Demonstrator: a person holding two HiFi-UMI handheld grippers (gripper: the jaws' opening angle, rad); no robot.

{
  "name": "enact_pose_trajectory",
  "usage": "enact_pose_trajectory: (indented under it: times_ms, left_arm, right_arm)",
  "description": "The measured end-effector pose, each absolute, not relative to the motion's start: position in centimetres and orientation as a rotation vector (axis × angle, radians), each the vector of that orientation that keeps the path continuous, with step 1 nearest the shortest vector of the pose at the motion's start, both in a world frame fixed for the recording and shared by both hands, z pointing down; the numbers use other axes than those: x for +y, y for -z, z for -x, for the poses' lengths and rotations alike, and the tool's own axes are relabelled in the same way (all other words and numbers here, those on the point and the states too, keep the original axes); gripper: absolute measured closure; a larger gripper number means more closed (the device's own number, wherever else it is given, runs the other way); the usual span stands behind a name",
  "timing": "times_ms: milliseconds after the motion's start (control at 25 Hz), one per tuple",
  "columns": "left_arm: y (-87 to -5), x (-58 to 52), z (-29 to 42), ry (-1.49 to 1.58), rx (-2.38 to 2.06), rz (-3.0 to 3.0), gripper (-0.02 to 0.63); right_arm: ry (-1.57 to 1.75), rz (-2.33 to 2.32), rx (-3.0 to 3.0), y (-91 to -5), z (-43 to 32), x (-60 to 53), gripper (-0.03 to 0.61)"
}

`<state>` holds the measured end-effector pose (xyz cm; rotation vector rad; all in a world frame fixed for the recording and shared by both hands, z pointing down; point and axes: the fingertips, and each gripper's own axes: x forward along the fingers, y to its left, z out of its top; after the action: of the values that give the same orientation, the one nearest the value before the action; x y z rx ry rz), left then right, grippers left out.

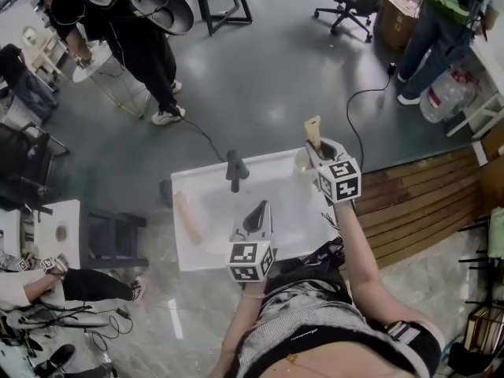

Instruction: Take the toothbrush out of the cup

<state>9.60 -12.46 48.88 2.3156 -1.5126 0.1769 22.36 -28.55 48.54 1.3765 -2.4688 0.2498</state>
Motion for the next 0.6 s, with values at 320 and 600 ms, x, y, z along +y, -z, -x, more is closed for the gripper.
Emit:
enact_pose_trajectory:
  times_ms: [320,600]
  left_arm:
    - [-48.8,-12.4,-9.6,-0.177,-1.511,-2.321,0.614]
    - [-48.7,-12.1,-8.6,-0.163,-1.524,-2.316,0.614]
  right_arm:
    - [-0.253,-1.357,-2.480,-48.1,-22.0,-27.6,0.468]
    - [-0.252,-1.324,-2.504,-47.6,-20.5,-26.5,0.468]
